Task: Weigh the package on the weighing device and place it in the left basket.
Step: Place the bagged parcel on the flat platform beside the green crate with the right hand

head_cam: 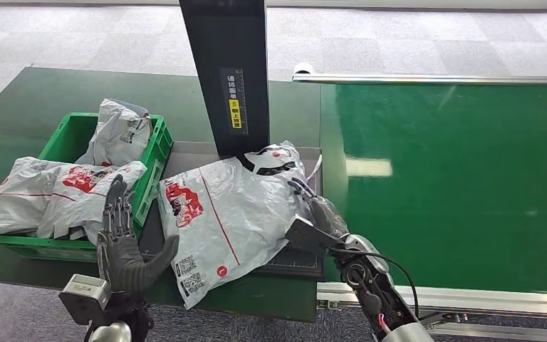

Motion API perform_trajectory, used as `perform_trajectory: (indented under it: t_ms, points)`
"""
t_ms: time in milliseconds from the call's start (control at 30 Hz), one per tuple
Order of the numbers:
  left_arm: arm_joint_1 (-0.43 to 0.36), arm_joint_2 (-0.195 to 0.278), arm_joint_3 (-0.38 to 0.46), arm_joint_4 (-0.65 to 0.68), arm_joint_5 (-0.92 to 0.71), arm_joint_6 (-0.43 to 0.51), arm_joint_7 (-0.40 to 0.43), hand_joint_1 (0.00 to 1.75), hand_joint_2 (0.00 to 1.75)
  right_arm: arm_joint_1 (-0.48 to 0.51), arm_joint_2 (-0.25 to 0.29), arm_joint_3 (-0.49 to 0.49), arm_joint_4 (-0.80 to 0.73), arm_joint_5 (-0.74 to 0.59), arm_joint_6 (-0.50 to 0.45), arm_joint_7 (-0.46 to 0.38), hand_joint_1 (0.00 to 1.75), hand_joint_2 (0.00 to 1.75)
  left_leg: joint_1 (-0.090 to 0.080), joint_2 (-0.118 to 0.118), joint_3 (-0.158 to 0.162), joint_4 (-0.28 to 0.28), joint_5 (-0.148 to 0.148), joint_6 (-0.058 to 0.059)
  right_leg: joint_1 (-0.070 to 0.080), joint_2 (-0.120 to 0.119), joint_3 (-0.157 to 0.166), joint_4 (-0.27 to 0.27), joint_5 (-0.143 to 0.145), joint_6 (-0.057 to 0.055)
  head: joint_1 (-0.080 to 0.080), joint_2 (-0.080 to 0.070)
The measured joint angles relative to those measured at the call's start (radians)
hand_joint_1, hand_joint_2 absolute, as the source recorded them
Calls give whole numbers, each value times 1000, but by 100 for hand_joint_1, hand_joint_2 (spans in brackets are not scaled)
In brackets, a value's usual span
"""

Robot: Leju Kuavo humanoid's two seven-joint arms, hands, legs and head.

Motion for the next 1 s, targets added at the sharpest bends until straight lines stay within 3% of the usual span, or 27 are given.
perform_trajectory:
  t_ms: [133,267,400,533,733,1000]
  points:
    - [-2,-5,-2,4,-33,-33,25,0,175,18,-5,0,-23,-93,75,-46,0,175,0,0,0,0,0,0,0,0,0,0,0,0,0,0]
    - [-8,-7,-12,18,-103,-57,47,0,175,85,-24,-38,-154,-324,247,-184,0,175,0,0,0,0,0,0,0,0,-1,0,0,0,0,0]
    - [-14,-10,-21,33,-166,-60,59,0,175,168,-37,-124,-325,-532,350,-255,0,175,-1,0,-1,0,-1,0,-1,0,-1,0,0,0,0,0]
    - [-20,-14,-31,47,-219,-69,79,0,175,232,-40,-228,-466,-635,395,-264,0,175,-1,0,-1,0,-1,0,-1,0,-1,0,0,0,0,0]
    - [-25,-20,-34,73,-296,-77,104,0,175,304,-33,-371,-591,-657,399,-264,0,175,-1,0,0,0,-1,0,-1,0,-1,0,0,0,0,0]
    - [-41,-25,-35,112,-518,-12,188,0,175,344,27,-503,-673,-783,455,-238,0,175,-1,0,0,0,-1,0,-1,0,-1,0,0,0,0,0]
